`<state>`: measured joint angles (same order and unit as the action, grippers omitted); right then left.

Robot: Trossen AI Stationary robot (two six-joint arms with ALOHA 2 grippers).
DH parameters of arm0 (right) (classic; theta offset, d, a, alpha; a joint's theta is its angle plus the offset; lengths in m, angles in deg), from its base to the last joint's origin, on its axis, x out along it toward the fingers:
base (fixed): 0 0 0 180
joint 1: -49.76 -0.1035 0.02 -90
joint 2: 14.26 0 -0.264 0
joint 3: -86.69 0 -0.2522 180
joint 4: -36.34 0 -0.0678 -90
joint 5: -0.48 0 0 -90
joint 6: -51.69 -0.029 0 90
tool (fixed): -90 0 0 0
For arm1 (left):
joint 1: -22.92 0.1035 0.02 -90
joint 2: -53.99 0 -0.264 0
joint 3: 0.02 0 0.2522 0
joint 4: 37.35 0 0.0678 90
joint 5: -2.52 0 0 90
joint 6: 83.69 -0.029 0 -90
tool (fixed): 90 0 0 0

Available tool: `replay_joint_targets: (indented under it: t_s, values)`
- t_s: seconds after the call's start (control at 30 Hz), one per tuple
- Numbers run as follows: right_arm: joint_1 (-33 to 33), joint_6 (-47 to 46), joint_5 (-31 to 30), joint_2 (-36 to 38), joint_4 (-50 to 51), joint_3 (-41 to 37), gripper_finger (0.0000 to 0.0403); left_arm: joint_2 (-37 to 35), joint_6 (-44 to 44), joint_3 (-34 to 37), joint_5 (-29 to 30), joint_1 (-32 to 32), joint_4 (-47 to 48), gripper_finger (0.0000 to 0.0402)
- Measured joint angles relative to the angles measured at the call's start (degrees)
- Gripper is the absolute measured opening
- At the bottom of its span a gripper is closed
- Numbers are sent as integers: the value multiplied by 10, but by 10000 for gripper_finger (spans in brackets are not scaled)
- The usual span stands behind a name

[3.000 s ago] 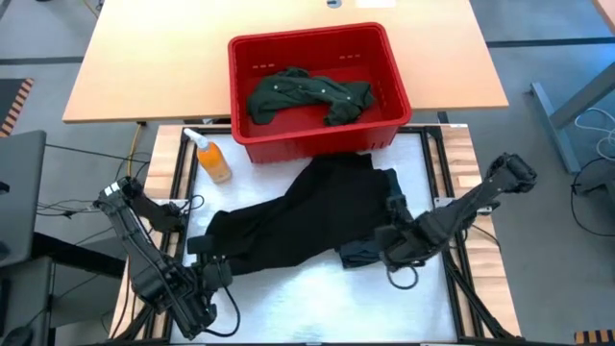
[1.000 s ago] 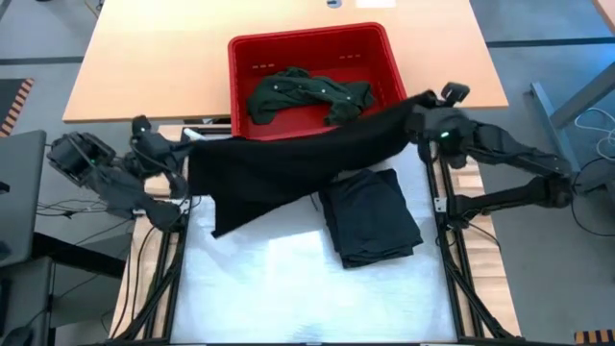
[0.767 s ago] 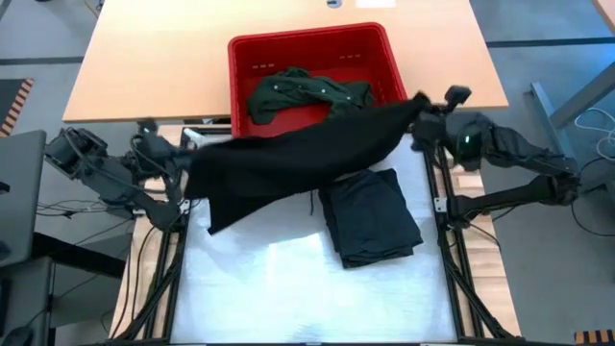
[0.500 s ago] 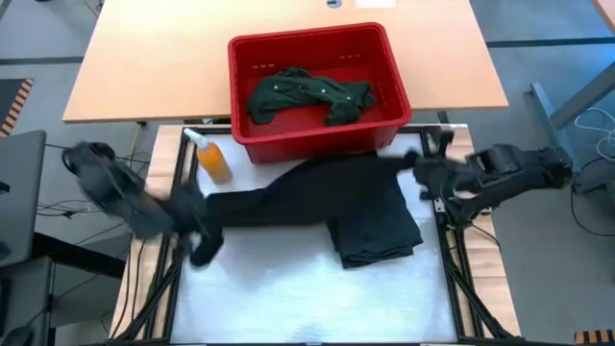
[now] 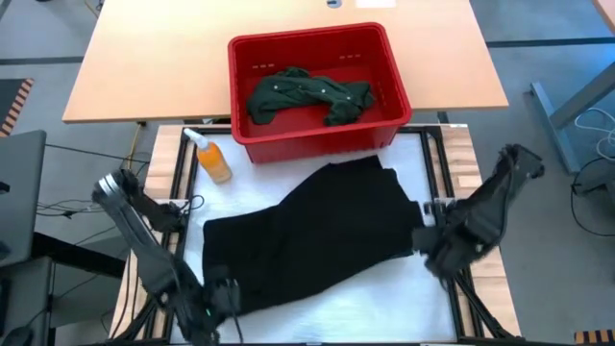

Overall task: Fold Laundry from Bin
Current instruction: Fold the black shirt

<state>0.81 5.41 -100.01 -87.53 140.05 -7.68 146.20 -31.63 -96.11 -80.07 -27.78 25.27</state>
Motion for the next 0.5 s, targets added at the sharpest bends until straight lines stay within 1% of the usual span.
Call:
replay_joint_targets:
  t_s: [0.17,0.27,0.33,0.4,0.5]
  values:
    - [-68,-100,56,-61,0,-20,19,94,-27,0,-20,-12,-107,0]
    - [-87,-155,97,-89,0,-29,20,137,-34,0,-54,-14,-153,0]
    - [-92,-170,115,-103,1,-29,20,160,-31,0,-73,-14,-158,0]
    - [-91,-173,122,-115,0,-29,20,174,-29,0,-89,-14,-156,0]
    - [-84,-165,120,-127,0,-29,20,180,-28,0,-91,-14,-147,0]
